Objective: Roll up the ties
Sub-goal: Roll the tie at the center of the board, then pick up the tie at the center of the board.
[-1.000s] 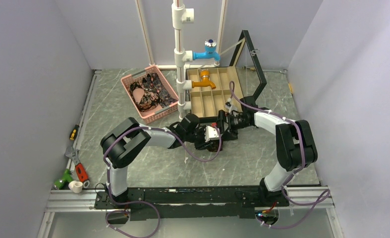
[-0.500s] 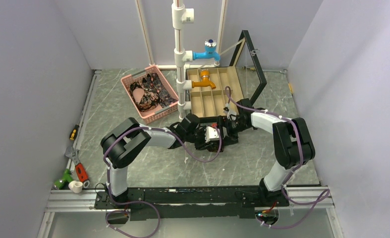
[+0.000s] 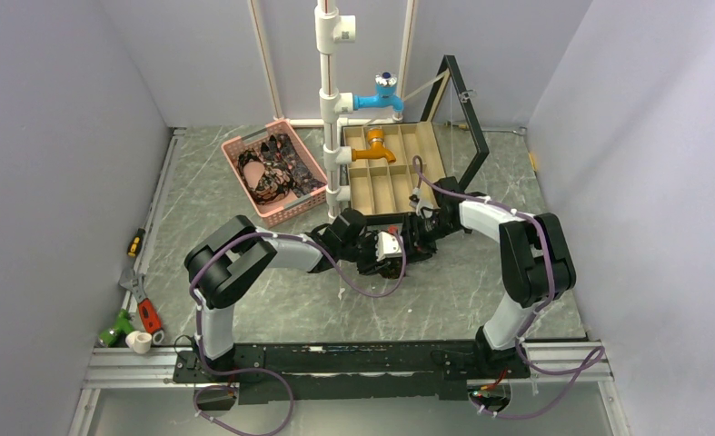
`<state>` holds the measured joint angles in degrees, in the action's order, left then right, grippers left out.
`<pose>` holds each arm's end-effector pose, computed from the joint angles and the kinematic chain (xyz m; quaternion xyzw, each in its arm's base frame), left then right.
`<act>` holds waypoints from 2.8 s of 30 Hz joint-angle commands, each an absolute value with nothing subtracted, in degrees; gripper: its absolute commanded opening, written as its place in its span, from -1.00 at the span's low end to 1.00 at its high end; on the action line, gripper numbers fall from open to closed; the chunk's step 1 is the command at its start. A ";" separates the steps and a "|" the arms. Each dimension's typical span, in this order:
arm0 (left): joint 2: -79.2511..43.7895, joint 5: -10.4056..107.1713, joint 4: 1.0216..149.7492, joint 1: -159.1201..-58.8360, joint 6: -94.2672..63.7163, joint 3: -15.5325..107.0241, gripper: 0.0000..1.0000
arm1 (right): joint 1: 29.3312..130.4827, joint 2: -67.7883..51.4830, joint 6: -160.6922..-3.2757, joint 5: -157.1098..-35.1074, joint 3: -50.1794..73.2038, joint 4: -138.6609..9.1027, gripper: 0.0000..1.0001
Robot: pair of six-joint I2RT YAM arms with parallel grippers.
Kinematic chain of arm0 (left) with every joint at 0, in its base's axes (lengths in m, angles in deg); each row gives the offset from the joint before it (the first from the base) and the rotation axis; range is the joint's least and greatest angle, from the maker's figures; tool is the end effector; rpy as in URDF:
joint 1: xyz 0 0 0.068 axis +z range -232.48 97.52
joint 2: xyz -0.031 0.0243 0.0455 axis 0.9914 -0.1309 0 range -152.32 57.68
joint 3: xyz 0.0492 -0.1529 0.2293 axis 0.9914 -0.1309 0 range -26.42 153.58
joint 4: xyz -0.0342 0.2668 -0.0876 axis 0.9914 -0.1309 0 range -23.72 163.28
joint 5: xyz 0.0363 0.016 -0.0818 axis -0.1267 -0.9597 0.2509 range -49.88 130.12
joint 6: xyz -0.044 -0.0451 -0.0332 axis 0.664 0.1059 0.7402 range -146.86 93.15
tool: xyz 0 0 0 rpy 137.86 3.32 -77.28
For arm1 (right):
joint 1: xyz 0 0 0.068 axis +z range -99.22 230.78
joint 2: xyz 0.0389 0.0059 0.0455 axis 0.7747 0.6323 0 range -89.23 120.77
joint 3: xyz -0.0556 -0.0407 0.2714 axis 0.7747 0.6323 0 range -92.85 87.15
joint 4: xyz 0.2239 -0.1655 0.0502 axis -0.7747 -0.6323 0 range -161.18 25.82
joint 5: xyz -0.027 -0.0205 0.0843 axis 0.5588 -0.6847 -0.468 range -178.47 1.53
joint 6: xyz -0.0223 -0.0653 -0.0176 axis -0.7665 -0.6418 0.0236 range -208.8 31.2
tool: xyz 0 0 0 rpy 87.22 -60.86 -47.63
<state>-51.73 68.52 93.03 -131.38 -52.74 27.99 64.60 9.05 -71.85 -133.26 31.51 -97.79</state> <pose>0.2521 -0.3313 0.1121 0.6124 0.6154 -0.3024 0.3934 0.3050 0.1175 0.1326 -0.0205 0.9188 0.3940 0.0063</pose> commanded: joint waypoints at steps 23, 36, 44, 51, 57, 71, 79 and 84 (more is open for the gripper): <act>-50.25 72.33 96.60 -130.00 -54.24 20.82 0.83 | 62.89 8.84 -76.69 -130.96 28.07 -102.80 -1.00; -54.89 80.02 100.10 -130.52 -53.74 25.66 0.99 | 64.64 5.51 -79.08 -131.22 29.46 -100.67 -1.00; -58.25 80.79 97.27 -130.70 -54.12 27.83 0.72 | 64.65 3.66 -79.77 -132.51 27.98 -101.94 -1.00; -52.75 82.56 97.72 -131.68 -54.46 24.73 -0.60 | 64.65 2.83 -80.26 -132.07 27.20 -103.05 -1.00; -48.65 82.16 96.12 -132.58 -54.80 23.56 -0.01 | 64.66 3.05 -82.80 -128.21 24.37 -106.62 -1.00; -48.30 77.09 108.42 -131.28 -49.61 21.69 0.99 | 65.86 1.13 -84.54 -131.98 26.34 -107.37 -1.00; -51.54 74.78 108.95 -132.42 -47.61 24.50 0.99 | 66.99 1.04 -83.96 -133.70 26.16 -106.93 -1.00; -52.75 73.54 108.82 -132.80 -48.28 24.89 0.99 | 67.07 -0.26 -84.36 -135.33 26.21 -107.41 -1.00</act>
<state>-51.66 74.51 106.67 -132.17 -49.01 23.27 66.75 3.19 -83.30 -131.95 26.46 -108.61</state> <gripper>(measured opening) 0.994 0.034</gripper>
